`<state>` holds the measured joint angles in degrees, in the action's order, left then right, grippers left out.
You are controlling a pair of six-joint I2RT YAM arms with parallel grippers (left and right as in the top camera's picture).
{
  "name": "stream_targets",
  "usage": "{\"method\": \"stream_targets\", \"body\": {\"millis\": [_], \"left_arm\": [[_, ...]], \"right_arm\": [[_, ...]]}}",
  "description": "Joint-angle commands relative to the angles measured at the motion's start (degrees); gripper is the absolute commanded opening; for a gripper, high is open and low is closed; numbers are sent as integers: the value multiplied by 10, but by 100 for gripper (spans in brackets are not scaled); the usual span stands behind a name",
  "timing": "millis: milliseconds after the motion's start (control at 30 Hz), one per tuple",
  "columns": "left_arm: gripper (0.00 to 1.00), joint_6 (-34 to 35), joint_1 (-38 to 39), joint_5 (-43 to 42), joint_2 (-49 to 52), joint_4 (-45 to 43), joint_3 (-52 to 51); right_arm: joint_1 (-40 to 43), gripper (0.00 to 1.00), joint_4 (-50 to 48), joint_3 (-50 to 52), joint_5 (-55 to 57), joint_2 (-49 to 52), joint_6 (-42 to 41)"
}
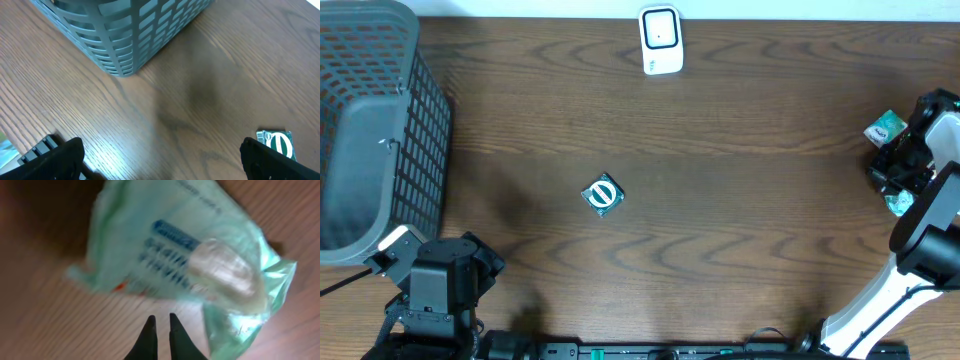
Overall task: Scan the item barcode
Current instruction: 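Move the right gripper left toward the green Zam-Buk tin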
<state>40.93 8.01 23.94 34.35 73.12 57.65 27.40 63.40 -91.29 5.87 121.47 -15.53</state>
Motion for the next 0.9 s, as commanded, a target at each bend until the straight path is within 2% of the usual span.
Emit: {"method": "stream_targets", "body": {"millis": [0,100,233,300,367,400,433,467,667,867], "left_arm": [[98,8,-2,10,-1,2,0],[98,8,-2,10,-1,2,0],[98,8,-2,10,-1,2,0],[98,7,-2,10,-1,2,0],[98,8,-2,10,-1,2,0],[98,8,-2,10,-1,2,0],[98,8,-2,10,-1,2,0],[98,8,-2,10,-1,2,0],[98,8,-2,10,-1,2,0],[98,8,-2,10,-1,2,0]], "right_arm": [[-5,7,26,-51,-66,-9,-2],[-11,25,69,-85,-133,-22,11],[-24,49,116,-112,-320,-39,59],[-32,57,132,-111,-388,-43,70],[-51,73,151,-110,-442,-42,89],[-63,86,151,-109,-451,-42,97],[-75,95,151,-109,-453,-42,105],[-88,99,151,-109,-452,-42,106],[-199,99,127,-109,-453,-42,115],[-332,99,55,-109,-452,-42,107]]}}
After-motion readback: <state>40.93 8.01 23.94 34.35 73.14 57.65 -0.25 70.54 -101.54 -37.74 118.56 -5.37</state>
